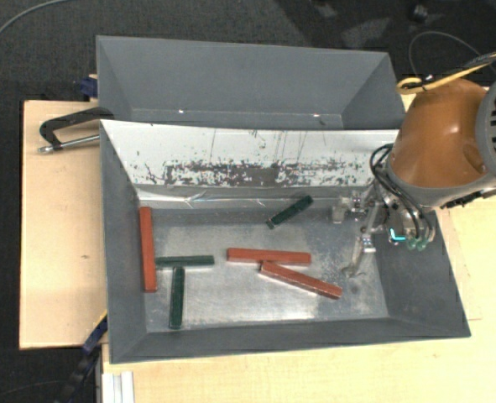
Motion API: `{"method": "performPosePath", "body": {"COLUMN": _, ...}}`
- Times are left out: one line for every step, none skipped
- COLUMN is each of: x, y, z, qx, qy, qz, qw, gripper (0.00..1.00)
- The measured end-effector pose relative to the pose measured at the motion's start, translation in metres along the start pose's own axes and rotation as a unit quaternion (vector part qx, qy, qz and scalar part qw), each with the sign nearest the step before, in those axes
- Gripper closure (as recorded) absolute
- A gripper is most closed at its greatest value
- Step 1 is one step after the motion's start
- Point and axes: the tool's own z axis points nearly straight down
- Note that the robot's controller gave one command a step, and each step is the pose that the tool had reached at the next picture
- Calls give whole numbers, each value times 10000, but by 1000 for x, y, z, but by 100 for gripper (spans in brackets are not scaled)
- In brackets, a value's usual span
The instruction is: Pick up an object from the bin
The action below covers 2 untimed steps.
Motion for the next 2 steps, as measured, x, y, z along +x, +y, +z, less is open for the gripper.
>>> {"method": "performPosePath", "body": {"x": 5, "y": 65, "z": 87, "qx": -16, "qy": 11, "qz": -417, "qw": 9991, "gripper": 0}}
{"method": "performPosePath", "body": {"x": 2, "y": 61, "z": 83, "qx": 1, "qy": -31, "qz": -390, "qw": 9992, "gripper": 100}}
